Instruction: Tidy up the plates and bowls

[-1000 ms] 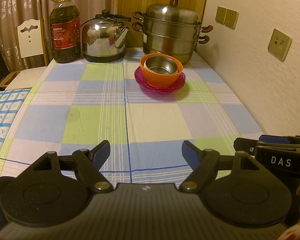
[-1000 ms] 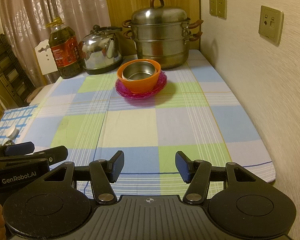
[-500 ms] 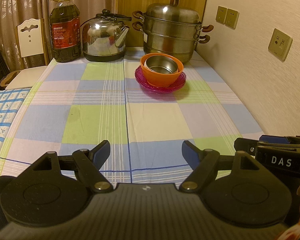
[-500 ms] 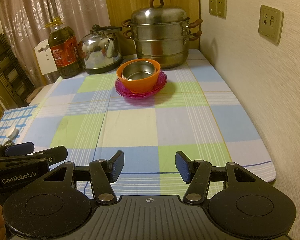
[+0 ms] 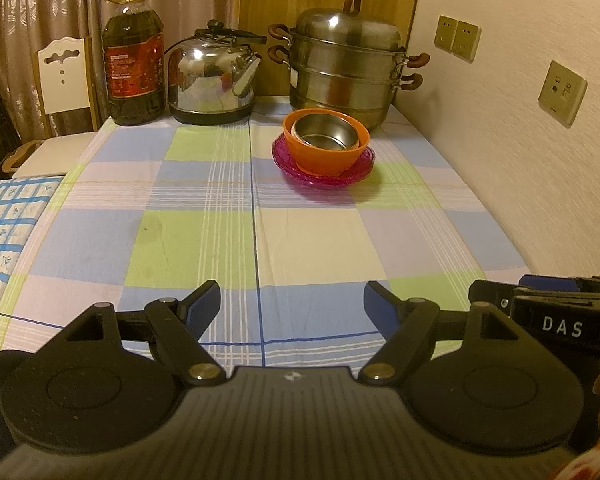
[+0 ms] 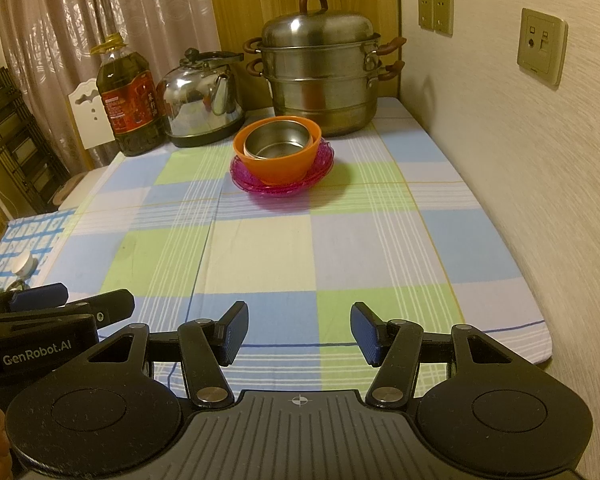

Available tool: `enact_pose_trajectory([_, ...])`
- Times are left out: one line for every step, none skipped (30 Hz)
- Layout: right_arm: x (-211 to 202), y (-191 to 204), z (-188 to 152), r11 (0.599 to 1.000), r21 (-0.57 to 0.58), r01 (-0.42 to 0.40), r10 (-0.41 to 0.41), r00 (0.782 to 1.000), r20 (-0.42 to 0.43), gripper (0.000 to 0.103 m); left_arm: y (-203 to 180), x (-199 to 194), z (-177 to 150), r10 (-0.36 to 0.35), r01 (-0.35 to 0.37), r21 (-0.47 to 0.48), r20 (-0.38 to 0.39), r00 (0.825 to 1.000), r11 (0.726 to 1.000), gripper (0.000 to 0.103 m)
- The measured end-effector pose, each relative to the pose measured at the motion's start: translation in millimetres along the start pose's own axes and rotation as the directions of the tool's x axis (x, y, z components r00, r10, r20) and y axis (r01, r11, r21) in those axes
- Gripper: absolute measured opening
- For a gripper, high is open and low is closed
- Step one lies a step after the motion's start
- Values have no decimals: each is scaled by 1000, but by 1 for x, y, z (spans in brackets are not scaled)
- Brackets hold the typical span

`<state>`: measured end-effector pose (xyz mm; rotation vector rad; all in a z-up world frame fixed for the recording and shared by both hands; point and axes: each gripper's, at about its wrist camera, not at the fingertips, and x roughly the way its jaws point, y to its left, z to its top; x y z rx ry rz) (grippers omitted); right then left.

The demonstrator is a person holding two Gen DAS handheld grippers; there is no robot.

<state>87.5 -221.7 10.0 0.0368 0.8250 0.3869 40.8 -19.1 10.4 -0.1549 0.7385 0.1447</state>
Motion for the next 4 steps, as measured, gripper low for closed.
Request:
enact_pose_trajectory([0,0,0,1000,-1,0,0,1000,1,57,1,-1,1,1,-1,-2,6,1000,1000,77])
enact_pose_trajectory([0,0,0,1000,-2,1,-1,1000,1,57,2,-2,0,-3,3,-7,11,1000,1000,77])
enact_pose_trajectory([0,0,0,1000,-2,1,-1,1000,1,57,3,-2,2,-11,11,-14,10,1000,1000,77])
enact_pose_trajectory([0,0,0,1000,-1,0,0,1000,1,57,4,-2,2,-17,17,-21,8,1000,1000,77])
